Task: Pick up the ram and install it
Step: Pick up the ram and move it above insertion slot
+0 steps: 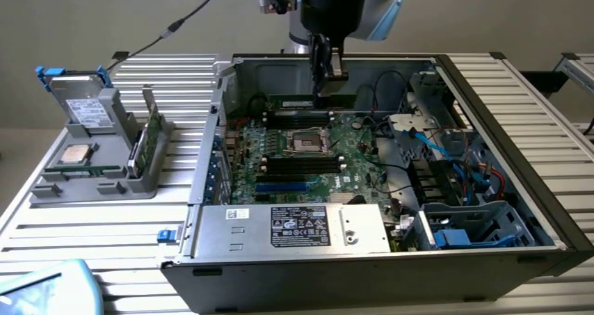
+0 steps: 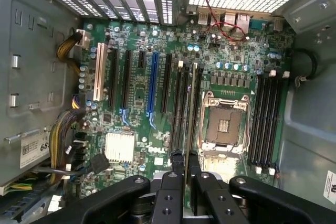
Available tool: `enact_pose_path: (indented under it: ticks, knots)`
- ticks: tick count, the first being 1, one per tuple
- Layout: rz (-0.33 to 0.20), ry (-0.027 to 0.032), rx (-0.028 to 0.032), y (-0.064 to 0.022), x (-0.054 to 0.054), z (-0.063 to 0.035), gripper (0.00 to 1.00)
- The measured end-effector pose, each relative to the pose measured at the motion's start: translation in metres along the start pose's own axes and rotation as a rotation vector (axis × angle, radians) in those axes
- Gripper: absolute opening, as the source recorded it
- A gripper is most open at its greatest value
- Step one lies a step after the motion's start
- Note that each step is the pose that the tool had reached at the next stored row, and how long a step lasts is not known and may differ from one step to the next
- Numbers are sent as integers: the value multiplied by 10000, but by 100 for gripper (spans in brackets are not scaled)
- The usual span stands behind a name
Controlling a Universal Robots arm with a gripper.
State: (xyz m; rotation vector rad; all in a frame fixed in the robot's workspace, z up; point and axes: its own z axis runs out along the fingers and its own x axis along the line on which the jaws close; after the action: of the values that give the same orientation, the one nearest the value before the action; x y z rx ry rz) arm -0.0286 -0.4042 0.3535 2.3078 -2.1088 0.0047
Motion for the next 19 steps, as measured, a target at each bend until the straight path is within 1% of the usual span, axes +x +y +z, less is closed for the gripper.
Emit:
enact_pose_path:
  ticks: [5, 10, 19]
  knots:
    - [233, -2, 15, -2, -13, 81, 14]
    - [349, -1, 13, -6, -44, 154, 14]
    - [349, -2, 9, -6, -45, 156, 14]
